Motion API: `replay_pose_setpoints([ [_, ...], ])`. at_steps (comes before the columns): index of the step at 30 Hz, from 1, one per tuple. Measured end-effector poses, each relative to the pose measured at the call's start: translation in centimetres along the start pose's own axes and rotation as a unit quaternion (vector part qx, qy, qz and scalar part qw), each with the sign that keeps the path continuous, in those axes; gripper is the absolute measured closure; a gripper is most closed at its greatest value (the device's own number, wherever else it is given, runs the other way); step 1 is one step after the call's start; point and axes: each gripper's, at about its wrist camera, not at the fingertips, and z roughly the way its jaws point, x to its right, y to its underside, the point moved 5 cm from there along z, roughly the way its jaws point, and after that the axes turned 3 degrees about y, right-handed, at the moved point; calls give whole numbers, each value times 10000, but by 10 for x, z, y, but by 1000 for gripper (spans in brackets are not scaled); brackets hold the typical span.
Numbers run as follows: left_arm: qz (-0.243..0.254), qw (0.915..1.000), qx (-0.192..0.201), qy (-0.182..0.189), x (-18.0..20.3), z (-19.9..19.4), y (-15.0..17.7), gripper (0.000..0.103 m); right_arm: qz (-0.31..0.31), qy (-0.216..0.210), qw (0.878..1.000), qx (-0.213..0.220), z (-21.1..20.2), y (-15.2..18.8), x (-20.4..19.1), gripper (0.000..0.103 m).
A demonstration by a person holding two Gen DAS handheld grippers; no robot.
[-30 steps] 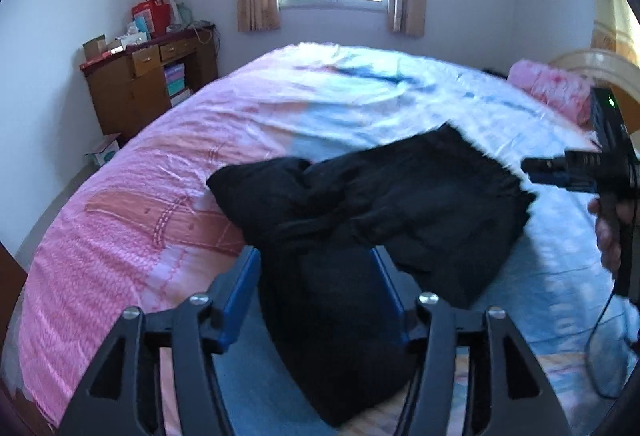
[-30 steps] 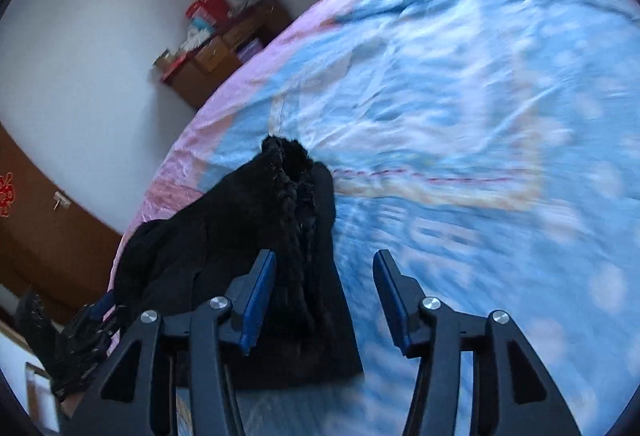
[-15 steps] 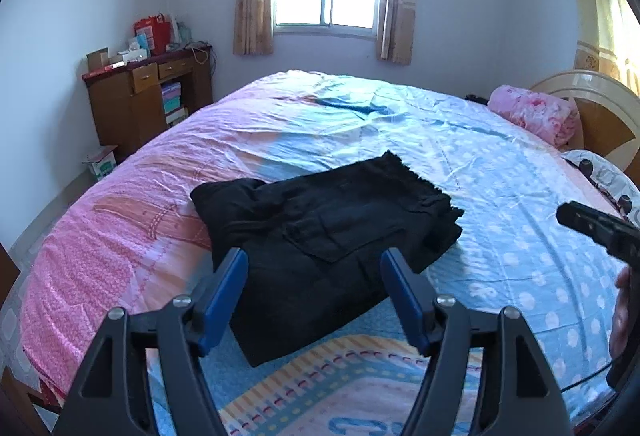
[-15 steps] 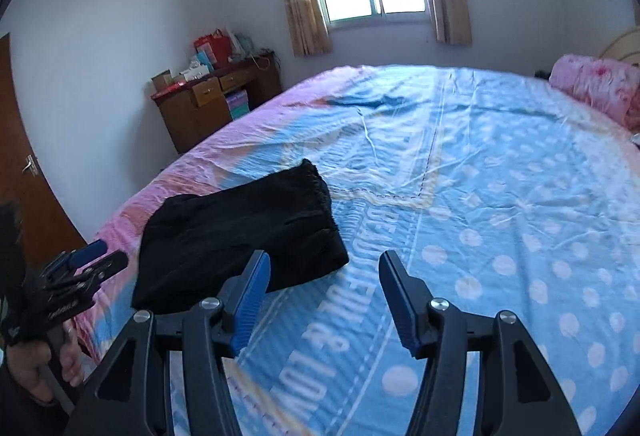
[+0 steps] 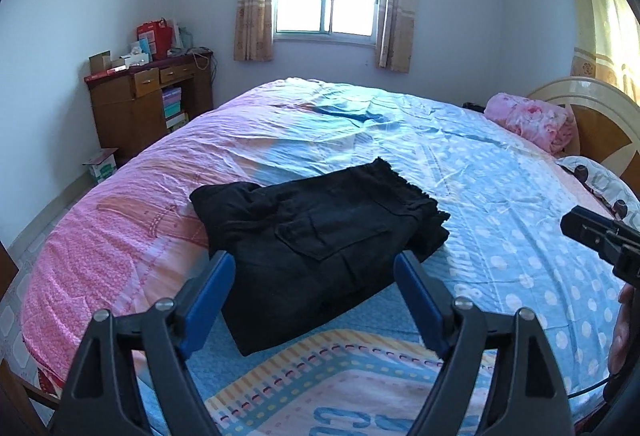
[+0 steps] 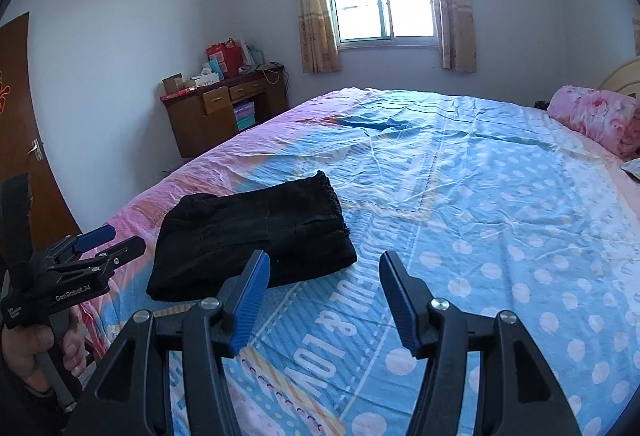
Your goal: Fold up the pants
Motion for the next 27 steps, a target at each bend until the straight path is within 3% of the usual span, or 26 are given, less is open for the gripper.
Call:
replay_pose_setpoints([
  [12,-10,10000,-17,13,0,2,1,18,-80,-37,10000,-12,-1,1,-8,44],
  [16,22,10000,-8,-26,0,2,0,7,-72,-41,10000,-17,-1,0,-9,44],
  [27,132,9999,41,-76,2,-2,-7,2,-96,-42,9999,137,-8,-5,-11,44],
])
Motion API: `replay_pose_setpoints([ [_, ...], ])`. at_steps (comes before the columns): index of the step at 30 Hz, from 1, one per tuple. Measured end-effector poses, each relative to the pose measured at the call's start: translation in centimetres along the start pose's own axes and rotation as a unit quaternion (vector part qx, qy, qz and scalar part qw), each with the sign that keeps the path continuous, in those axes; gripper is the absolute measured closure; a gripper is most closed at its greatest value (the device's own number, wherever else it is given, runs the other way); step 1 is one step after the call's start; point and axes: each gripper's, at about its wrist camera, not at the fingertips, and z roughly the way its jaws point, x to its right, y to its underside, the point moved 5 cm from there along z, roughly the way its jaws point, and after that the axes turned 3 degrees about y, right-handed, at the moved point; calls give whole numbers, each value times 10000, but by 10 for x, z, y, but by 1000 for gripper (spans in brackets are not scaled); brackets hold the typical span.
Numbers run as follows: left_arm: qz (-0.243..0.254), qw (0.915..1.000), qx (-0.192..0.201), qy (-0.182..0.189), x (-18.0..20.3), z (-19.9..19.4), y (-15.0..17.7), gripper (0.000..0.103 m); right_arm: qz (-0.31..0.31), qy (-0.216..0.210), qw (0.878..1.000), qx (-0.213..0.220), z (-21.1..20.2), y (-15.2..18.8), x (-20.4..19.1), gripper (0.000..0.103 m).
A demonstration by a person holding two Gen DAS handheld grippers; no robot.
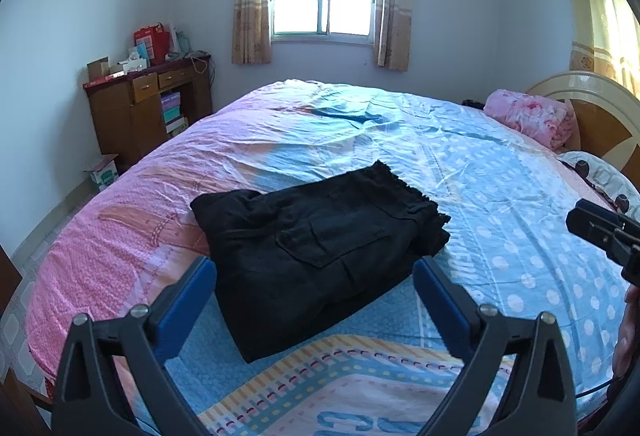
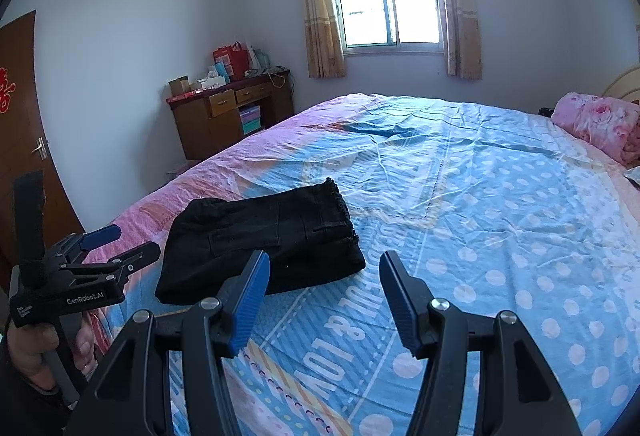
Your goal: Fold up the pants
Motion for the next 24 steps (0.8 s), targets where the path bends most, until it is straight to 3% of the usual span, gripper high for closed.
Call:
replay_pose_setpoints([
  [9,126,9993,341,-94,-2,-20,-20,0,-105,-12,9998,157,-13,-6,-6,44],
  [24,73,9989,388,-246,-9,-24,-24,0,-265,-108,9993,234,-22,-7,-19,44],
])
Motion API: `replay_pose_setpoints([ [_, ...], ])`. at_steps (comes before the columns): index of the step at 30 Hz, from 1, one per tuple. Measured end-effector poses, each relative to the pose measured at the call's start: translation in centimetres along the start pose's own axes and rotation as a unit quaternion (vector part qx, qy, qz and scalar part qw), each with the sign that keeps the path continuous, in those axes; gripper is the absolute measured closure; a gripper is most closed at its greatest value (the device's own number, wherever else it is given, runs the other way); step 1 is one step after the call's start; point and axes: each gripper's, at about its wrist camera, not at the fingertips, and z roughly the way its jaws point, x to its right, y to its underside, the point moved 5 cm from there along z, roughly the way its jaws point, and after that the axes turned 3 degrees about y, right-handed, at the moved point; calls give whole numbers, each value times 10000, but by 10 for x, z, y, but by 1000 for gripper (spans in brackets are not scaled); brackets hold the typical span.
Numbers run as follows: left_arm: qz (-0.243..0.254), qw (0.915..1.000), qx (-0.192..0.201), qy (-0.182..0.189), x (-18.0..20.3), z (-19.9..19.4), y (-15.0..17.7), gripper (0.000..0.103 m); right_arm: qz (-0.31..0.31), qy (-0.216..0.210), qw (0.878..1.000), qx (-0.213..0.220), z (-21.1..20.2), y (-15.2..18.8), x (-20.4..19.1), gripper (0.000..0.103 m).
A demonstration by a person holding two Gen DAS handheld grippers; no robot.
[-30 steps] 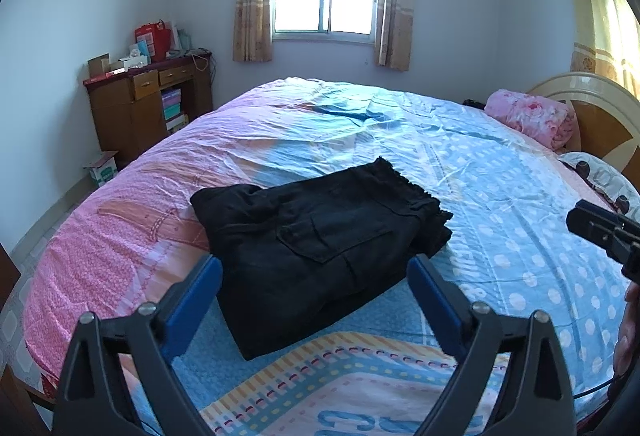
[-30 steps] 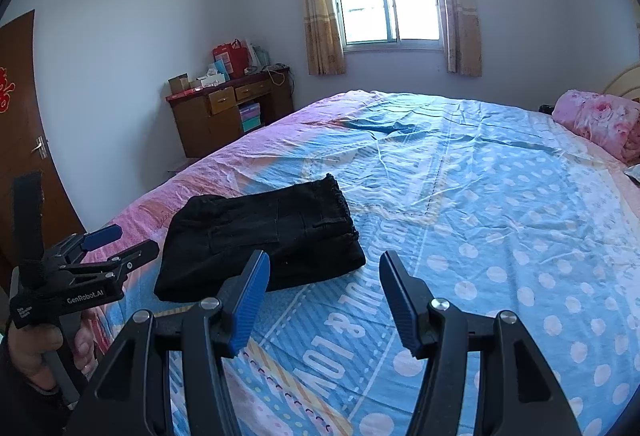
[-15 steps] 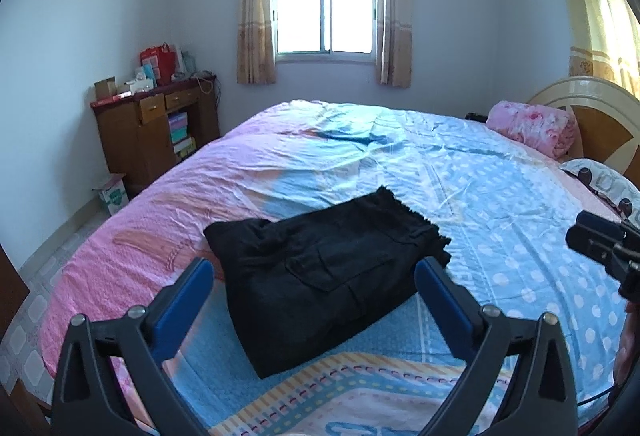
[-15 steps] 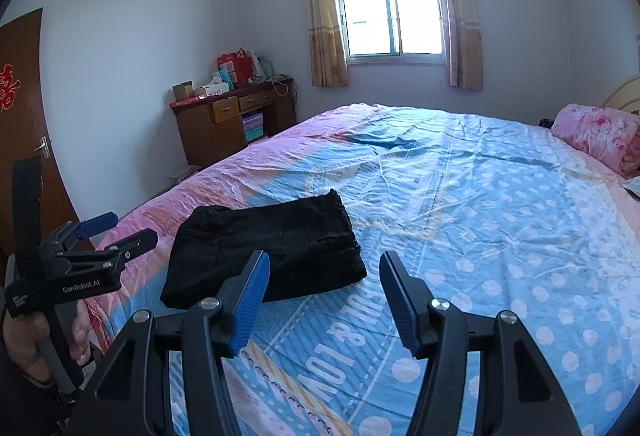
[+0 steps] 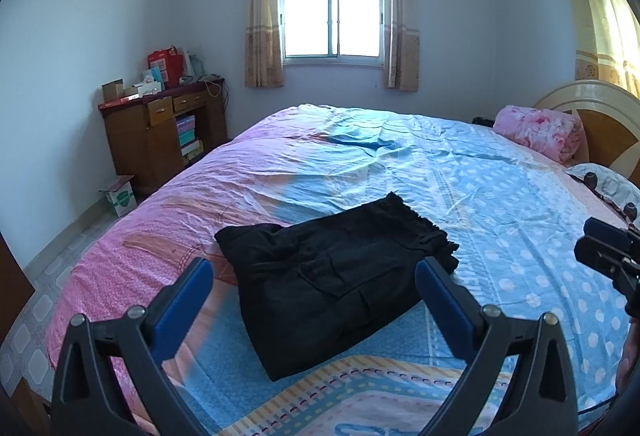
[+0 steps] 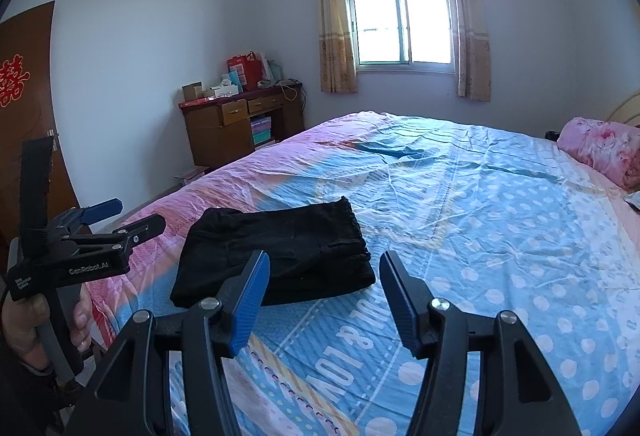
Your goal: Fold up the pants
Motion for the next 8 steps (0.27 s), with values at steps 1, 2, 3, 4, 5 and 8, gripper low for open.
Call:
replay_pose_setpoints([
  [1,2,10000,-7,-11,0,1,1,0,-8,-4,10000,-11,1,0,0,44],
  [2,7,10000,-15,-18,0,1,2,0,-12,-1,10000,-18,2,0,0,44],
  [3,19,10000,-6,-9,0,1,3,0,-14,-5,10000,-37,2,1,0,44],
  [4,65,10000,8,2,1,1,4,0,-13,-15,10000,-51,2,2,-1,44],
  [5,110,9999,23,-16,3,1,4,0,-12,-22,10000,-61,2,3,-2,44],
  [8,144,9999,12,56,6,0,6,0,-24,-13,9999,-100,3,4,-3,44],
])
